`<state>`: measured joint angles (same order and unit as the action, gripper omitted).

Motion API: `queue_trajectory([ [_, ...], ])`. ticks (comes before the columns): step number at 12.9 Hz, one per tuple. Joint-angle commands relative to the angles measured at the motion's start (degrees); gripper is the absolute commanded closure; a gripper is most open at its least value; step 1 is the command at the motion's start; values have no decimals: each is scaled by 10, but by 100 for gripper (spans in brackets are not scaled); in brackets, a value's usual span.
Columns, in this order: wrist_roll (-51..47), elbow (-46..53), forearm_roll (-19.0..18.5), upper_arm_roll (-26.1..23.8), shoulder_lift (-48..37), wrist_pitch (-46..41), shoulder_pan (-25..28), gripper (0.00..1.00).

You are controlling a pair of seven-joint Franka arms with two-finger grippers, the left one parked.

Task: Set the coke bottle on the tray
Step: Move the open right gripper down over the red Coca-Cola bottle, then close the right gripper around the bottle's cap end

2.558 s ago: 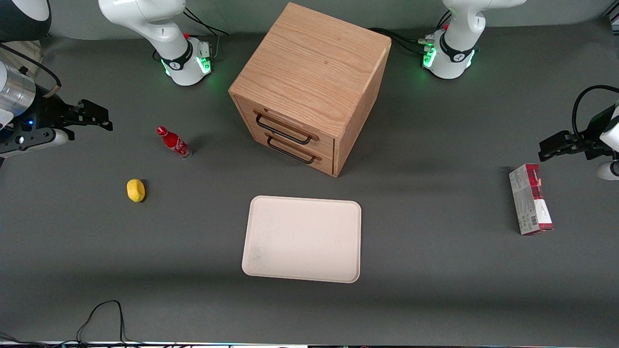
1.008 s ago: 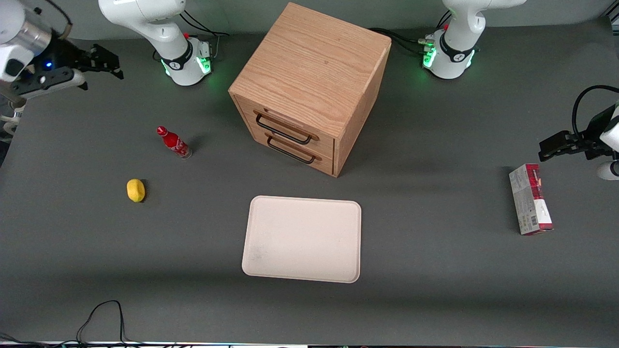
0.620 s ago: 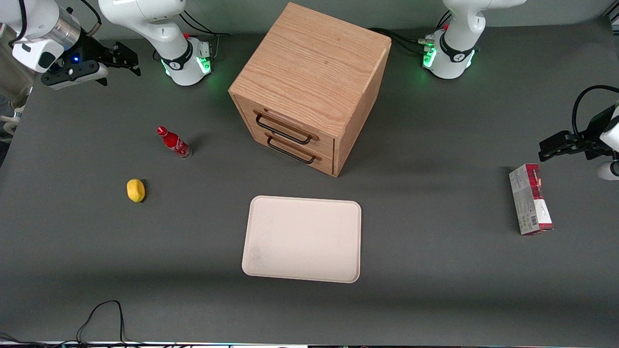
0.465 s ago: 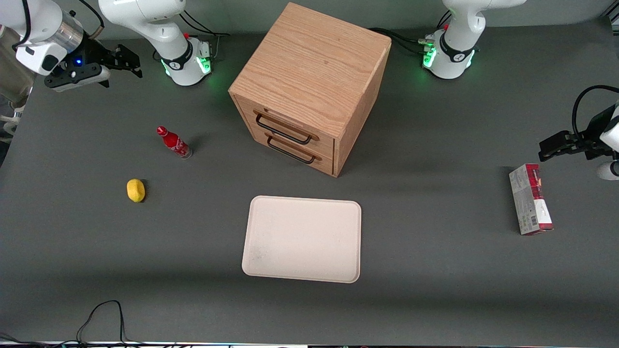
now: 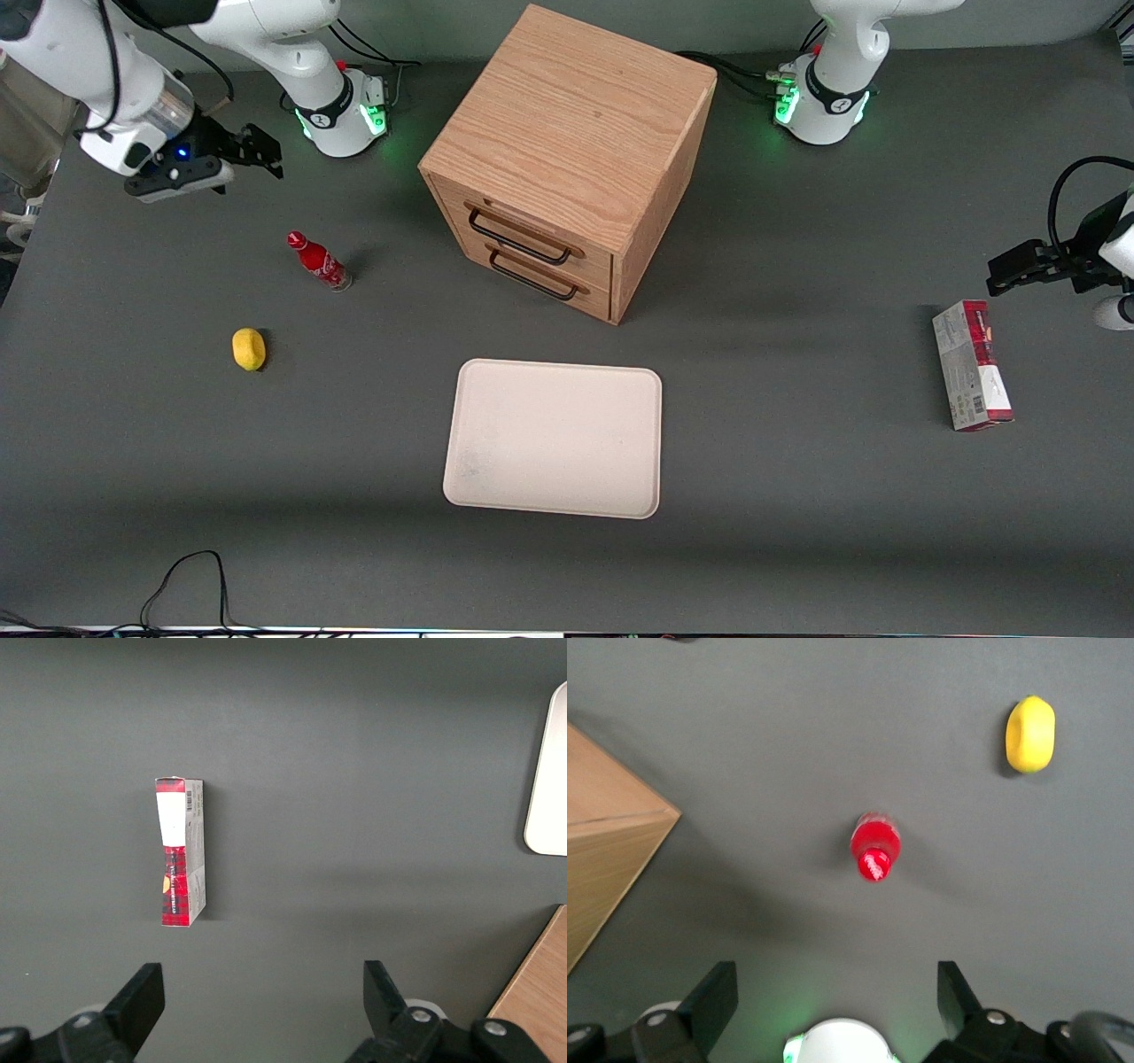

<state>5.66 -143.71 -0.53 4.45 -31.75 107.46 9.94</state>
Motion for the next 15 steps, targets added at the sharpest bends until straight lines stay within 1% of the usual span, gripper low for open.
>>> queue_trajectory([
  [1,-9,-76,-15,5,-10,92,3,0],
  [3,-6,-96,-18,6,9,137,2,0],
  [6,-6,-105,-19,8,72,212,1,0],
  [9,-5,-134,-20,13,96,277,0,0],
  [11,-4,-140,-22,14,99,282,0,0],
  [13,-4,-147,-32,22,98,282,0,0],
  [15,-3,-148,-32,22,98,282,0,0],
])
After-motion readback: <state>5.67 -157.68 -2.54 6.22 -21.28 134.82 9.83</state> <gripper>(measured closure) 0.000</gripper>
